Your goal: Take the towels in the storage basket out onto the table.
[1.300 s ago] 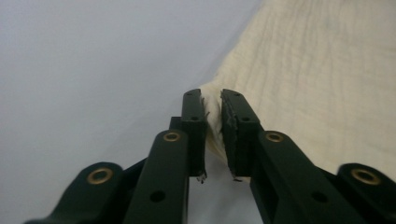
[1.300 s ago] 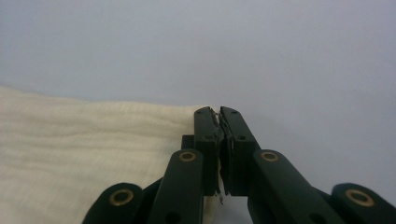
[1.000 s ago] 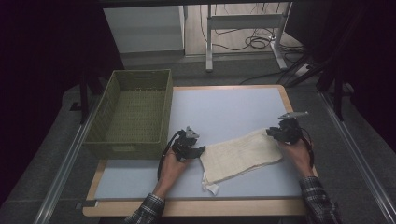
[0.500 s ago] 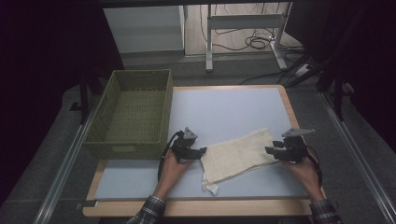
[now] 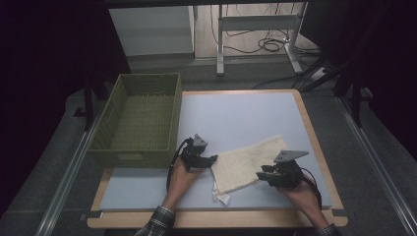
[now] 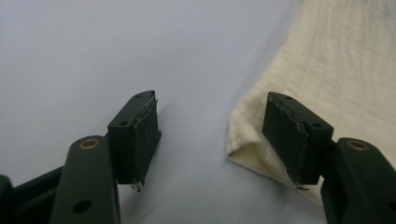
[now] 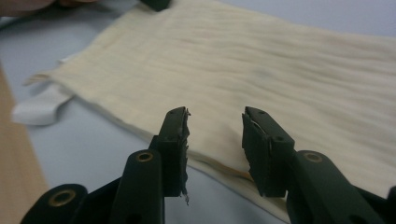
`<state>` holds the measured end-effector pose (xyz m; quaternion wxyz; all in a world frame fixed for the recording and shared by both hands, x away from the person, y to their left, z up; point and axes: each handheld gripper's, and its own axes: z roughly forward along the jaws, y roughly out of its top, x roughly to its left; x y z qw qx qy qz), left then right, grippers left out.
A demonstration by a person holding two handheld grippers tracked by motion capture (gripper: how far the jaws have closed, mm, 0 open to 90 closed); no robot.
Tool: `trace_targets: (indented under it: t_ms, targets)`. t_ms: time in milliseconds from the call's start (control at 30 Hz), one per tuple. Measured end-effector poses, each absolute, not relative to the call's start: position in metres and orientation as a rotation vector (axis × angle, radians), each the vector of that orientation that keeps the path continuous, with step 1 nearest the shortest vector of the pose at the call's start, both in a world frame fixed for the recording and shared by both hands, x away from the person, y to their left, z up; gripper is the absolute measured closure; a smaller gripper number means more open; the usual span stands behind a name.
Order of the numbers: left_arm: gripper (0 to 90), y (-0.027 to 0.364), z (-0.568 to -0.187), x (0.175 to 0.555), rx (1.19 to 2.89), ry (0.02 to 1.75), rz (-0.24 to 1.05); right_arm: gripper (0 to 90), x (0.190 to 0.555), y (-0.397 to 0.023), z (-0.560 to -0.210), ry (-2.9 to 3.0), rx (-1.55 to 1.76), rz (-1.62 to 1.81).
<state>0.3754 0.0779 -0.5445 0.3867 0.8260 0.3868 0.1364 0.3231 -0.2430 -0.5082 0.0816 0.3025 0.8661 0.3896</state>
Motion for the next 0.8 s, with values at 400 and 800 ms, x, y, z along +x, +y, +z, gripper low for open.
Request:
trace_targets:
  t_ms: [400,800]
  targets:
    - [35.9,0.078,-0.544,0.376,2.106,0.986,0.35,66.1,0.302,-0.168,-0.517,2.779,0.699,1.212]
    - [36.5,0.079,-0.544,0.376,2.106,0.988,0.351,61.3,0.29,-0.119,-0.528,2.792,0.578,1.117]
